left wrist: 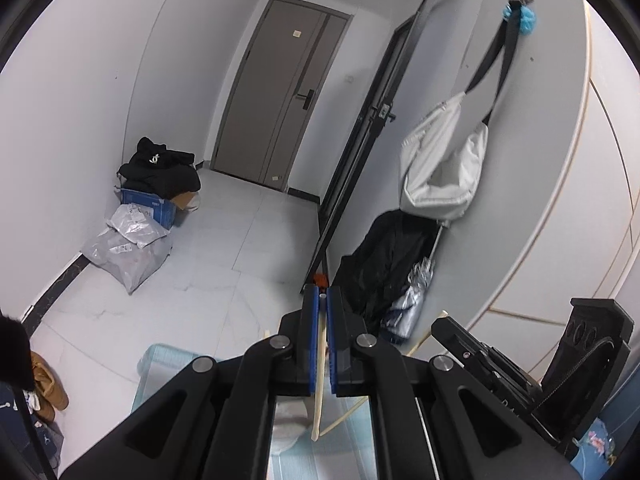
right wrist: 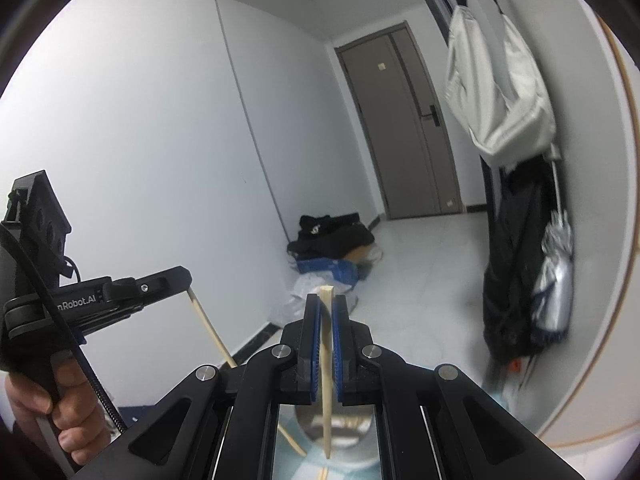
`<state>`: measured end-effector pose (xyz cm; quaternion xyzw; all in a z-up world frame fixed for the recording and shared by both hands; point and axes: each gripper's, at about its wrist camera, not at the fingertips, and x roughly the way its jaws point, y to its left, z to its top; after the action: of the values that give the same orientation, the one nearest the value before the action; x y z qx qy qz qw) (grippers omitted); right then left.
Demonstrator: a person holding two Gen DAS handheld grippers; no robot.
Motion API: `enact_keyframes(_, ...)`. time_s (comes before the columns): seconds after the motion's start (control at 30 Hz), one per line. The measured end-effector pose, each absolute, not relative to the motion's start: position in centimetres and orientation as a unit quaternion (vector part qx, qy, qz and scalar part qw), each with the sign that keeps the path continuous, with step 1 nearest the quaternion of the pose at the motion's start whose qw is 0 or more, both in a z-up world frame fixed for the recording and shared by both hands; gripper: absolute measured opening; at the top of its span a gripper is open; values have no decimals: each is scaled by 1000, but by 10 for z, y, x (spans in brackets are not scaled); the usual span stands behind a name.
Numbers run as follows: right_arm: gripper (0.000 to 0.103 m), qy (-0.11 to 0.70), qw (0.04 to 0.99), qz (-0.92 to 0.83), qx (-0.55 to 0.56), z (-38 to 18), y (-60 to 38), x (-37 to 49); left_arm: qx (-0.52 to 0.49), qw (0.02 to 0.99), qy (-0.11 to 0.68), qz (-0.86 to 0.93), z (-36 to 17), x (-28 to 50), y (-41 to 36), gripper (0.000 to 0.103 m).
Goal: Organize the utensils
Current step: 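Carry both held chopsticks up over the white holder, then open both grippers to drop the chopsticks into the holder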
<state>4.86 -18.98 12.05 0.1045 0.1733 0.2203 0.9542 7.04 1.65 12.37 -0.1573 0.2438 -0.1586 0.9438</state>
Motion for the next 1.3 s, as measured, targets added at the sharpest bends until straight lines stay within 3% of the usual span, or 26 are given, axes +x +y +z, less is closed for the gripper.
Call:
enact_keyframes(0.6, 5, 165, 959, 220, 61, 115, -152, 135, -155, 945, 255, -137, 100, 134, 48, 1)
enact_keyframes(1.07, 5, 167, 956, 238, 44, 77, -137, 139, -130, 947, 255, -148, 78, 139, 40, 1)
enact_keyframes(1.3, 5, 180, 952, 247, 31, 55, -132, 139, -67, 956, 241, -153, 69, 128, 23, 1)
